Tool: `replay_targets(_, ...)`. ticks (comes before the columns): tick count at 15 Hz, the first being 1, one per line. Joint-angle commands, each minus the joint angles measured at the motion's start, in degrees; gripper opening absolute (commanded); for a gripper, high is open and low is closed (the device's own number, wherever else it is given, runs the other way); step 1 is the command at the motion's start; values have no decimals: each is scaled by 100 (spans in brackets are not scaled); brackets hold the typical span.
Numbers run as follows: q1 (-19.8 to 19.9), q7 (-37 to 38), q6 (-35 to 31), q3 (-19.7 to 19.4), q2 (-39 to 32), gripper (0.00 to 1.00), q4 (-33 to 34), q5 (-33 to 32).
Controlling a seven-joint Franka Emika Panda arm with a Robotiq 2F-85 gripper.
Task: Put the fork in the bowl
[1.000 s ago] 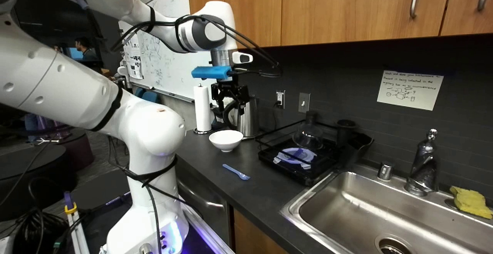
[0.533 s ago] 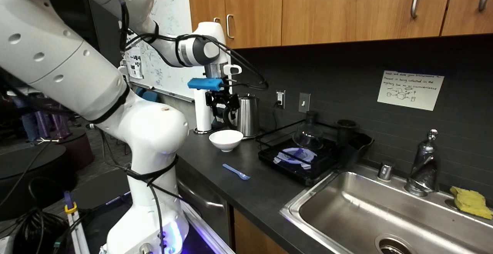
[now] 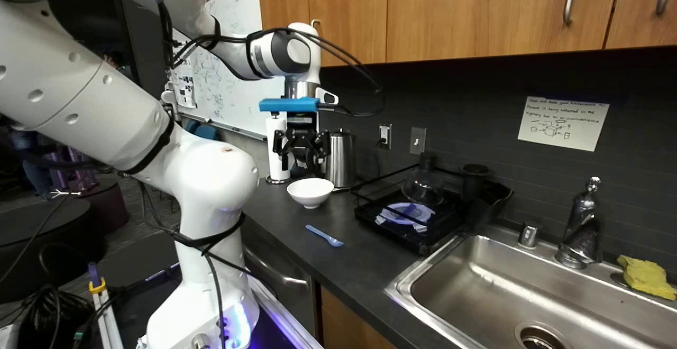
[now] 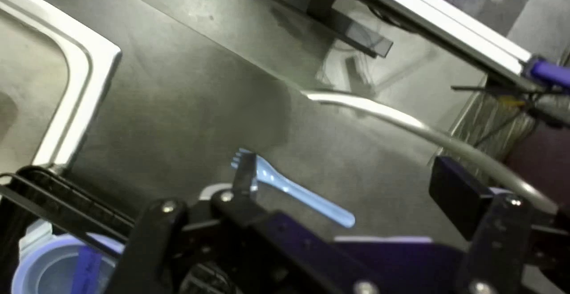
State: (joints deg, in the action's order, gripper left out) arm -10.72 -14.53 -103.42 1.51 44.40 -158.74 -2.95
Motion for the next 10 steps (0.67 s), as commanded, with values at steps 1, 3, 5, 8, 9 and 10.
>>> replay_targets(1,39,-247,386,-102,112,100,57,-257)
replay_targets(3,100,-487,730,-211,262,100,105,-515)
replay_targets(5,104,-495,737,-218,286,100,98,-518)
replay_targets(8,13,-745,701,-211,210,100,135,-653)
replay_targets(9,-63,-984,721,-220,144,100,184,-754)
replay_targets(10,-146,-1217,764,-250,111,100,209,-793)
